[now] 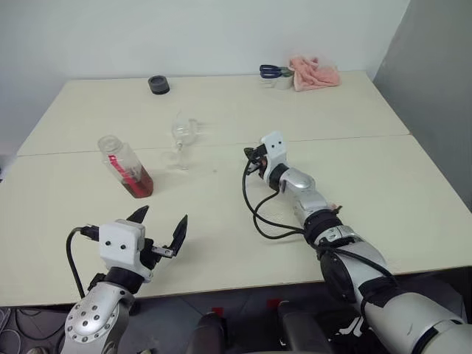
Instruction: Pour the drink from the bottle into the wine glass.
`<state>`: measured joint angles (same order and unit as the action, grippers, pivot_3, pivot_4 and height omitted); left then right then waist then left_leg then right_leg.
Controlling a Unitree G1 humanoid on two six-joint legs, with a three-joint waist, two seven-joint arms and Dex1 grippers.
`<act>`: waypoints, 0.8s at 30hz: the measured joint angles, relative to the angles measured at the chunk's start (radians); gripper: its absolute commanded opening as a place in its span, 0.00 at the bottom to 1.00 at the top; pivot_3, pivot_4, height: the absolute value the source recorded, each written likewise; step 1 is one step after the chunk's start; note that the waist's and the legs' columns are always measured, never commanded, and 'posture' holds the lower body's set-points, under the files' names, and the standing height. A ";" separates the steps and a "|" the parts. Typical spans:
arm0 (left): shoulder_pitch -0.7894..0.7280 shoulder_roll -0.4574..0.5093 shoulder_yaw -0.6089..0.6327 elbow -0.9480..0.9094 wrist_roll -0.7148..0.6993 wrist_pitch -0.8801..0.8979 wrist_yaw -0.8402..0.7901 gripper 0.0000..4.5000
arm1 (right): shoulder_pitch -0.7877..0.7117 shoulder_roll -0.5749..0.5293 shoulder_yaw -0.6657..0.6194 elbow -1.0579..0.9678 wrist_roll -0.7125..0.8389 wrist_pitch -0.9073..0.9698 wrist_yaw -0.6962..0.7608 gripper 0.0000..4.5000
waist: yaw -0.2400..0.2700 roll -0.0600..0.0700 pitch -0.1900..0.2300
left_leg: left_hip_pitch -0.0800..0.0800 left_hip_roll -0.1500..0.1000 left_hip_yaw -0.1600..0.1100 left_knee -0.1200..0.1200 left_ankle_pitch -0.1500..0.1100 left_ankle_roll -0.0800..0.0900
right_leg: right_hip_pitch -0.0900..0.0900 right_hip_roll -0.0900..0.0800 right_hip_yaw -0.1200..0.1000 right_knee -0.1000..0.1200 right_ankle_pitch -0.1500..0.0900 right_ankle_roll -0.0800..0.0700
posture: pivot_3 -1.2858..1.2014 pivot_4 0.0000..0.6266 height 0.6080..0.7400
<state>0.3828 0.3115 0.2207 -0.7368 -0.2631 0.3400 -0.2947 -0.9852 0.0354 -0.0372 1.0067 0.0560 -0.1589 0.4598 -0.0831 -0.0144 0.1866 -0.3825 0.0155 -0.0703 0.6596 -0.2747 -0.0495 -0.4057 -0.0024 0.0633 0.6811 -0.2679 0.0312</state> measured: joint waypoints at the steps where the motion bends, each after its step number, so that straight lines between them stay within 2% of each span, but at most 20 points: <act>1: 0.000 0.000 0.000 0.000 0.000 0.000 0.000 1.00 | 0.012 0.000 -0.001 -0.035 0.016 0.014 0.028 0.12 | 0.000 0.000 0.000 | 0.000 0.000 0.000 0.000 0.000 0.000 | 0.000 0.000 0.000 0.000 0.000 0.000 | 0.52 0.24 1.00; 4: 0.002 0.000 0.000 0.000 0.000 0.000 -0.001 1.00 | 0.066 0.006 0.011 -0.126 0.054 0.059 0.123 0.35 | 0.000 0.000 0.000 | 0.000 0.000 0.000 0.000 0.000 0.000 | 0.000 0.000 0.000 0.000 0.000 0.000 | 0.52 0.24 1.00; 10: -0.011 0.000 0.000 0.000 0.000 0.001 -0.001 1.00 | 0.092 -0.003 0.058 -0.170 0.044 0.062 0.151 0.82 | 0.000 0.000 0.000 | 0.000 0.000 0.000 0.000 0.000 0.000 | 0.000 0.000 0.000 0.000 0.000 0.000 | 0.52 0.24 1.00; 12: -0.013 0.001 0.000 0.000 0.000 0.001 -0.002 1.00 | 0.092 -0.006 0.061 -0.177 0.044 0.062 0.153 0.82 | 0.000 0.000 0.000 | 0.000 0.000 0.000 0.000 0.000 0.000 | 0.000 0.000 0.000 0.000 0.000 0.000 | 0.52 0.24 1.00; 13: -0.013 0.002 0.000 0.000 0.000 0.001 -0.002 1.00 | 0.092 -0.008 0.062 -0.177 0.044 0.063 0.154 0.80 | 0.000 0.000 0.000 | 0.000 0.000 0.000 0.000 0.000 0.000 | 0.000 0.000 0.000 0.000 0.000 0.000 | 0.52 0.24 1.00; 15: -0.013 0.002 0.000 0.000 0.000 0.001 -0.002 1.00 | 0.092 -0.010 0.061 -0.178 0.046 0.068 0.163 0.67 | 0.000 0.000 0.000 | 0.000 0.000 0.000 0.000 0.000 0.000 | 0.000 0.000 0.000 0.000 0.000 0.000 | 0.52 0.24 1.00; 23: -0.007 0.002 0.000 0.000 0.000 0.002 -0.001 1.00 | 0.108 -0.026 0.071 -0.179 0.045 0.077 0.194 0.04 | 0.000 0.000 0.000 | 0.000 0.000 0.000 0.000 0.000 0.000 | 0.000 0.000 0.000 0.000 0.000 0.000 | 0.52 0.24 1.00; 24: -0.007 0.002 -0.001 0.000 0.000 0.002 -0.001 1.00 | 0.108 -0.028 0.071 -0.179 0.045 0.077 0.194 0.02 | 0.000 0.000 0.000 | 0.000 0.000 0.000 0.000 0.000 0.000 | 0.000 0.000 0.000 0.000 0.000 0.000 | 0.52 0.24 1.00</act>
<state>0.3753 0.3138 0.2200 -0.7363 -0.2630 0.3416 -0.2953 -0.8772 0.0073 0.0338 0.8278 0.1008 -0.0816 0.6543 -0.0827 -0.0145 0.1867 -0.3825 0.0154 -0.0701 0.6596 -0.2747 -0.0495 -0.4056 -0.0025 0.0634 0.6809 -0.2680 0.0314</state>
